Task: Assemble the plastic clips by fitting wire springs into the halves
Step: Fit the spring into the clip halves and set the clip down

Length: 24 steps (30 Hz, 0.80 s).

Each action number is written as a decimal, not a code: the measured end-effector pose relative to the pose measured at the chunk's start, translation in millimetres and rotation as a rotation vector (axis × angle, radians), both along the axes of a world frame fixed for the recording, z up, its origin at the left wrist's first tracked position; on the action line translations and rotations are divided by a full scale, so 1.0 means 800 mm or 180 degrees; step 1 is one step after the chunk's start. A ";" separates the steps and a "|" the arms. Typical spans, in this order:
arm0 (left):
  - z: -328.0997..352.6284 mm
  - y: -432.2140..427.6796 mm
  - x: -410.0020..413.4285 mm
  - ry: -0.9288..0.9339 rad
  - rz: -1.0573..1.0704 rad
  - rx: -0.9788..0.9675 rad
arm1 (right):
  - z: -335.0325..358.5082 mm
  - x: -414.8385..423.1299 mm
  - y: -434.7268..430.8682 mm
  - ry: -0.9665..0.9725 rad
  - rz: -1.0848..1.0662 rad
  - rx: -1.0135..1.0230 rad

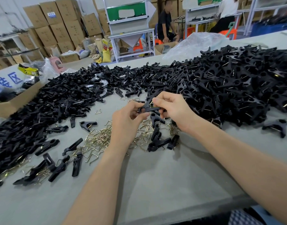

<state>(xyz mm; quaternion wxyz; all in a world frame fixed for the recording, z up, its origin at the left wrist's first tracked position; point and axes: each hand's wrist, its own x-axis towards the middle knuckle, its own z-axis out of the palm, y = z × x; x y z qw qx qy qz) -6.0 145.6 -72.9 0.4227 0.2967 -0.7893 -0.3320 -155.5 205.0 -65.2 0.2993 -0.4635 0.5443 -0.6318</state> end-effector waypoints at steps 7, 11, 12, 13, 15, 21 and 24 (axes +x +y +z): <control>-0.001 0.002 -0.001 -0.0022 -0.0092 -0.0008 | 0.001 -0.012 -0.001 -0.0576 0.0464 0.0367; -0.001 0.001 0.000 0.0013 -0.0152 0.0053 | 0.002 -0.020 0.000 -0.0705 0.0665 0.0462; -0.001 0.001 0.000 0.0030 -0.0183 0.0071 | 0.004 -0.023 0.002 -0.0749 0.0757 0.0516; -0.001 0.002 0.000 0.0047 -0.0214 0.0089 | 0.006 -0.026 0.002 -0.0827 0.0869 0.0588; 0.000 0.003 -0.002 0.0073 -0.0265 0.0109 | 0.009 -0.032 0.005 -0.1124 0.1107 0.0752; 0.000 0.011 -0.010 0.0133 -0.0310 -0.0029 | 0.006 -0.035 0.010 -0.2240 0.1655 0.0969; 0.002 0.011 -0.010 0.0197 -0.0255 -0.0336 | 0.004 -0.029 0.009 -0.2299 0.1986 0.0937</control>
